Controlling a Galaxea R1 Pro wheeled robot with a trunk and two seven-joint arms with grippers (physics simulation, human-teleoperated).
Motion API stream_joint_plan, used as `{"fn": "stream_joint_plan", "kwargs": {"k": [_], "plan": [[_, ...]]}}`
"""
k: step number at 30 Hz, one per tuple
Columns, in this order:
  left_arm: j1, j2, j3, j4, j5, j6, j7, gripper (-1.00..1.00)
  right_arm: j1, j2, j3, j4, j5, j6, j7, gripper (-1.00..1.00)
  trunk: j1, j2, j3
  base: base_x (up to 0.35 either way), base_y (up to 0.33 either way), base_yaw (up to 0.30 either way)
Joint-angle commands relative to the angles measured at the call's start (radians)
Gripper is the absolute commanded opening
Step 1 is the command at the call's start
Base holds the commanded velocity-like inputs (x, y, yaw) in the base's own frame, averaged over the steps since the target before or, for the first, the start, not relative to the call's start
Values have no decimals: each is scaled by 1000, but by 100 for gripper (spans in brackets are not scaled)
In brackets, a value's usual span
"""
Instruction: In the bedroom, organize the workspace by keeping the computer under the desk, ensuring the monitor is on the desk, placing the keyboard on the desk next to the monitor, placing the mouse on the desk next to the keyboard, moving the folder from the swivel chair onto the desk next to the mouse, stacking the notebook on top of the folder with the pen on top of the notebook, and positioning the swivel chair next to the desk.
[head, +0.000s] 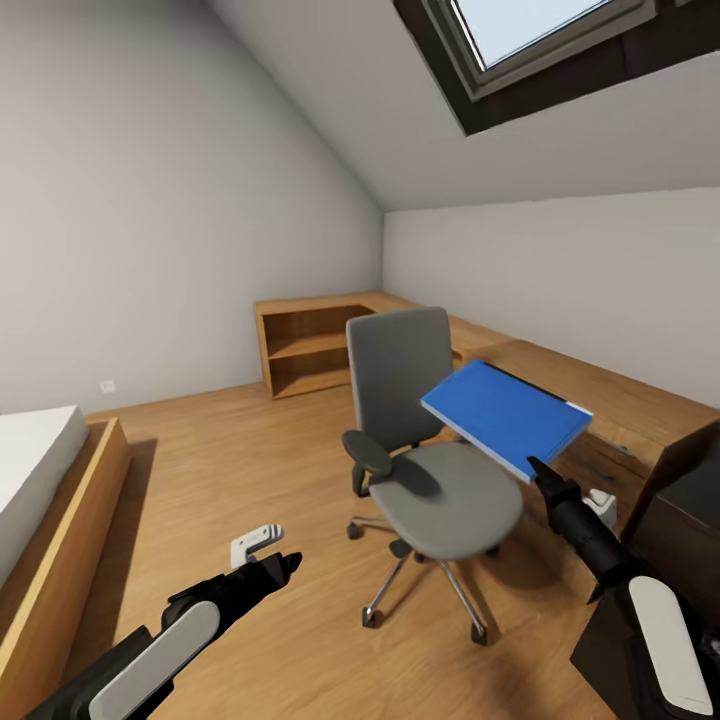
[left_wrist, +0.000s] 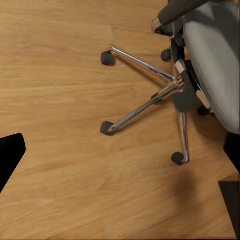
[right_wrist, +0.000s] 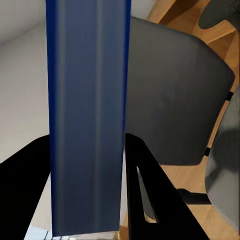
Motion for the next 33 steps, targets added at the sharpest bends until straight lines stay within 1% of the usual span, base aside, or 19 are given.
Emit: {"fn": "stream_joint_plan", "kwargs": {"k": [1,5,8,10,12,16,20,24,25,26,27,28,31,32,33], "plan": [[-1,1,-1,-2,4,1,9,100,-1,1,-2,0,-1,6,3,-100,-4,7,2,0,0,-243],[-1,1,-2,-2,5,1,42,100,-1,3,-2,-1,-1,5,2,-100,-19,35,15,0,0,-259],[-1,0,-3,-2,8,-9,55,100,-1,3,-2,-2,0,5,2,-100,-31,56,24,0,0,-266],[-1,-1,-4,-2,10,-24,59,100,-1,3,-2,-2,-1,5,2,-100,-39,70,30,0,0,-268],[-1,-1,-15,-2,9,-40,61,100,-1,4,-1,-1,-1,5,-8,-100,-46,84,37,0,0,-268],[-1,-1,-23,-2,11,-48,62,100,-1,4,-1,0,-1,5,-30,-100,-62,112,49,0,0,-269],[-1,-1,-24,-4,10,-51,62,100,-1,3,-1,0,-1,5,-34,-100,-77,140,62,0,0,-269],[-1,-1,-29,-21,10,-81,77,100,-1,3,-1,-1,-1,5,-35,-100,-92,168,74,0,0,-254],[-1,0,-36,-30,10,-100,93,100,-1,3,-1,-1,-1,5,-36,-100,-96,175,77,0,0,-148],[-1,1,-58,-51,9,-140,134,100,-1,3,-1,-9,0,5,-45,-100,-100,182,80,0,0,-60],[-1,1,-62,-56,10,-149,144,100,-1,3,-1,-11,0,5,-49,-100,-104,189,83,0,0,-48],[-1,2,-76,-69,10,-174,173,100,-1,3,-1,-15,-1,5,-61,-100,-108,196,86,0,0,-16],[-1,2,-83,-75,9,-183,183,100,-1,3,-2,-17,-2,7,-64,-100,-119,217,96,0,0,-7],[-1,-1,-119,-77,7,-184,188,100,-1,3,-1,-17,0,7,-68,-100,-123,224,99,0,0,0],[-1,-2,-123,-75,8,-182,188,100,-1,3,-1,-16,0,6,-68,-100,-127,231,102,0,0,-61]]}}
